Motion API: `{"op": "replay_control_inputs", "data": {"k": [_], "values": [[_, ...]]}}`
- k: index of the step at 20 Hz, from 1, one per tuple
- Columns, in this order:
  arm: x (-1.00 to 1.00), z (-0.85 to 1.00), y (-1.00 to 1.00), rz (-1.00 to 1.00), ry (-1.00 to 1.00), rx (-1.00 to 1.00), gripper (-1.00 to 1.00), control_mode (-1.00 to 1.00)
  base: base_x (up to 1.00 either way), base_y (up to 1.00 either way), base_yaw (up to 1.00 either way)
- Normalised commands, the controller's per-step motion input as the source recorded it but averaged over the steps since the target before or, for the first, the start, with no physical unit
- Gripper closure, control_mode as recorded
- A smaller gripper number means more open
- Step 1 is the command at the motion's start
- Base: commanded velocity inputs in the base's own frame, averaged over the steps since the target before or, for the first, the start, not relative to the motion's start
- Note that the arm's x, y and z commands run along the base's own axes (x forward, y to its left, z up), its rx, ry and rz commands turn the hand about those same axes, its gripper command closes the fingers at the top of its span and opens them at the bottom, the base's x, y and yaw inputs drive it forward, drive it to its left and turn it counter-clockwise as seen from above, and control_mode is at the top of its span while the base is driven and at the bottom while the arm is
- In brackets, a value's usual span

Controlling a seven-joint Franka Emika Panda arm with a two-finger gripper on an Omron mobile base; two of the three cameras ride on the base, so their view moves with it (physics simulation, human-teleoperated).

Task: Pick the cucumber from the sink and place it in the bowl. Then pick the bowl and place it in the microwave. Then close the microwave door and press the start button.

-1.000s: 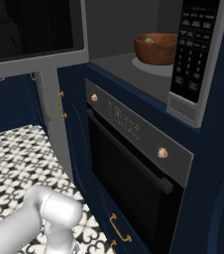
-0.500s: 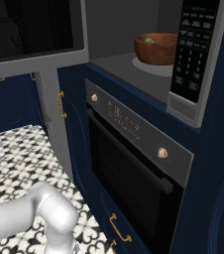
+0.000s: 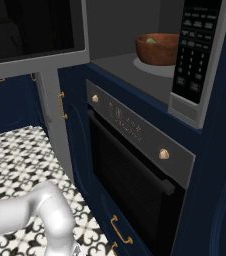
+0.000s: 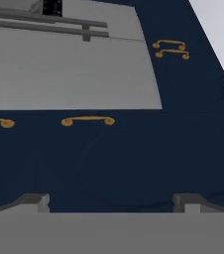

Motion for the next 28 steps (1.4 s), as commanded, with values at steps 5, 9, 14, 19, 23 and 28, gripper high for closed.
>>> {"op": "replay_control_inputs", "data": {"k": [5, 9, 14, 19, 23, 28], "values": [[0.54, 0.11, -0.09, -0.05, 0.03, 0.00, -1.00, -1.00, 0.00, 0.00, 0.00], [0.06, 0.45, -0.36, -0.06, 0.00, 0.00, -1.00, -1.00, 0.00, 0.00, 0.00], [0.00, 0.51, -0.73, -0.06, -0.03, 0.00, -1.00, -1.00, 0.00, 0.00, 0.00], [-0.08, 0.38, -0.83, -0.08, -0.10, 0.00, -1.00, -1.00, 0.00, 0.00, 0.00], [-0.45, 0.32, -0.88, -0.10, -0.22, 0.00, -1.00, -1.00, 0.00, 0.00, 0.00], [-0.64, 0.22, -0.94, -0.10, -0.26, 0.01, -1.00, -1.00, 0.00, 0.00, 0.00]]}}
